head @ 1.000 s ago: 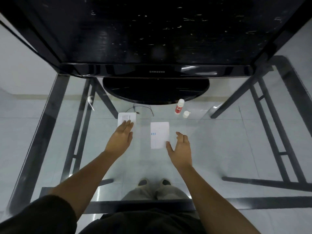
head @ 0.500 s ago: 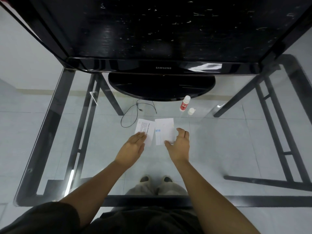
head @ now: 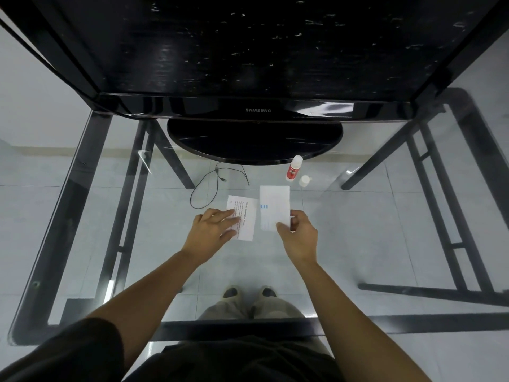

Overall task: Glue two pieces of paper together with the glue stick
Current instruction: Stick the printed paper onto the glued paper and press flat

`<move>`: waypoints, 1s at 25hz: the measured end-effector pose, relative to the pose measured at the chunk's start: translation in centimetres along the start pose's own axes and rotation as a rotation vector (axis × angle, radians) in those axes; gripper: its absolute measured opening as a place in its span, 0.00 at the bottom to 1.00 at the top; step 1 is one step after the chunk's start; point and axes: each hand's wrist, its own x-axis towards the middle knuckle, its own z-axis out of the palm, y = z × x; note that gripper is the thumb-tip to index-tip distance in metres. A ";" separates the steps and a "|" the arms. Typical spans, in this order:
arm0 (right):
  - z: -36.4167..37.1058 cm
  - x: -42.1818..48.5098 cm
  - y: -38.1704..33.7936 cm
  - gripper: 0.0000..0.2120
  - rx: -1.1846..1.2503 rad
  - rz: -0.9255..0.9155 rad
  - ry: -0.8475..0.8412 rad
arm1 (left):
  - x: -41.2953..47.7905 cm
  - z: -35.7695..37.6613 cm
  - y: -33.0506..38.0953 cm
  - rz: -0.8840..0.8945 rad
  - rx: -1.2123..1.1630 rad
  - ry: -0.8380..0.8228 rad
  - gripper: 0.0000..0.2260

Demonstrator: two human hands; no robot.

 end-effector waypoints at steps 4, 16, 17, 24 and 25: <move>-2.8 -0.5 1.2 0.09 -0.022 -0.092 0.139 | 1.2 1.5 2.8 -0.016 -0.040 -0.016 0.16; -3.2 -1.8 1.2 0.14 -0.198 -0.437 0.198 | 2.1 2.2 3.9 -0.053 -0.121 -0.003 0.16; -3.1 -1.9 1.2 0.14 -0.202 -0.436 0.189 | 2.1 2.1 4.1 -0.053 -0.127 0.000 0.17; -2.7 -1.8 -0.4 0.15 -0.313 -0.559 0.129 | 4.1 -3.4 6.6 -0.469 -0.987 0.134 0.12; -2.5 -1.8 -0.8 0.14 -0.325 -0.551 0.117 | 4.5 -4.5 6.8 -0.551 -1.133 0.072 0.14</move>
